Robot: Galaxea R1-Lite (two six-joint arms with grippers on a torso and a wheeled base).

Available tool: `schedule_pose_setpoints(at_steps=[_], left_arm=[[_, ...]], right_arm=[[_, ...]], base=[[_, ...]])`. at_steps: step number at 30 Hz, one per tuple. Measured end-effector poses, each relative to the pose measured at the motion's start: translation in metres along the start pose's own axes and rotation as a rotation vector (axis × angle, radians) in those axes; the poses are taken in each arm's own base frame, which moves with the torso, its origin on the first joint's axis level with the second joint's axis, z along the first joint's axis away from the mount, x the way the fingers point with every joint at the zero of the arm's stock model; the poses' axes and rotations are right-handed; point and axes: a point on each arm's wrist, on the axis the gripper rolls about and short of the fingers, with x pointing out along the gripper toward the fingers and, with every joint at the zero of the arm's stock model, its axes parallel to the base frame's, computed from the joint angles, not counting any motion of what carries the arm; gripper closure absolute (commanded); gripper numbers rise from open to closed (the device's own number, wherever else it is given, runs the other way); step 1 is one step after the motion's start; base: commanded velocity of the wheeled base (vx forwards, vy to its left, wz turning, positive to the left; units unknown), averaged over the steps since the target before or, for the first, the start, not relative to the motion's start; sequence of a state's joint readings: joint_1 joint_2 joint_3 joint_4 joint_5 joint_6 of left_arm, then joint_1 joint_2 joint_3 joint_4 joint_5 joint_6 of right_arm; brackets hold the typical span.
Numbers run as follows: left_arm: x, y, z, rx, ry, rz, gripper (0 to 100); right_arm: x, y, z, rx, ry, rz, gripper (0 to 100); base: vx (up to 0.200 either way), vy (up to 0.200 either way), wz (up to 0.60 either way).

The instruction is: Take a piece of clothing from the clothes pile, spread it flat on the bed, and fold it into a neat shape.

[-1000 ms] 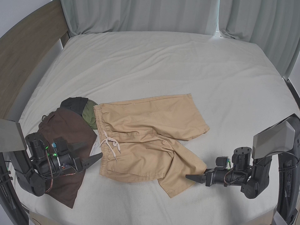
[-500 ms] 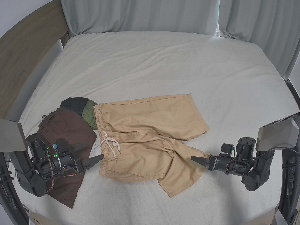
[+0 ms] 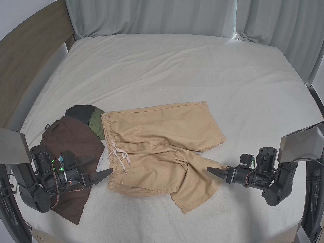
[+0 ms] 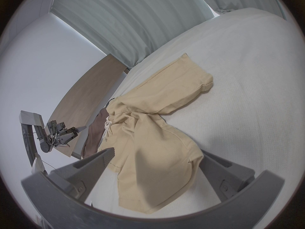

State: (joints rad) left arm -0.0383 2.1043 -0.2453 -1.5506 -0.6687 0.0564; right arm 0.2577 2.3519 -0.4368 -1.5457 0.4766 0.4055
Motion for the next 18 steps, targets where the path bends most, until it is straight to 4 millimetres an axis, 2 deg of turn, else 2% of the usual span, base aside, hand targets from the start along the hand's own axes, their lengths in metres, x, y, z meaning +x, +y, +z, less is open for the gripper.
schedule_pose_setpoints(at_steps=[1,14,18], left_arm=[[0.0,0.0,0.0,0.0,0.0,0.0,0],[0.0,0.0,0.0,0.0,0.001,0.0,0],[0.0,0.0,0.0,-0.001,0.002,0.0,0]], right_arm=[[0.0,0.0,0.0,0.0,-0.003,-0.005,100],[-0.006,-0.005,0.007,-0.001,-0.041,-0.056,100],[-0.006,-0.012,0.014,-0.009,-0.08,-0.092,100]], base=[[0.0,0.0,0.0],[0.0,0.0,0.0],[0.0,0.0,0.0]])
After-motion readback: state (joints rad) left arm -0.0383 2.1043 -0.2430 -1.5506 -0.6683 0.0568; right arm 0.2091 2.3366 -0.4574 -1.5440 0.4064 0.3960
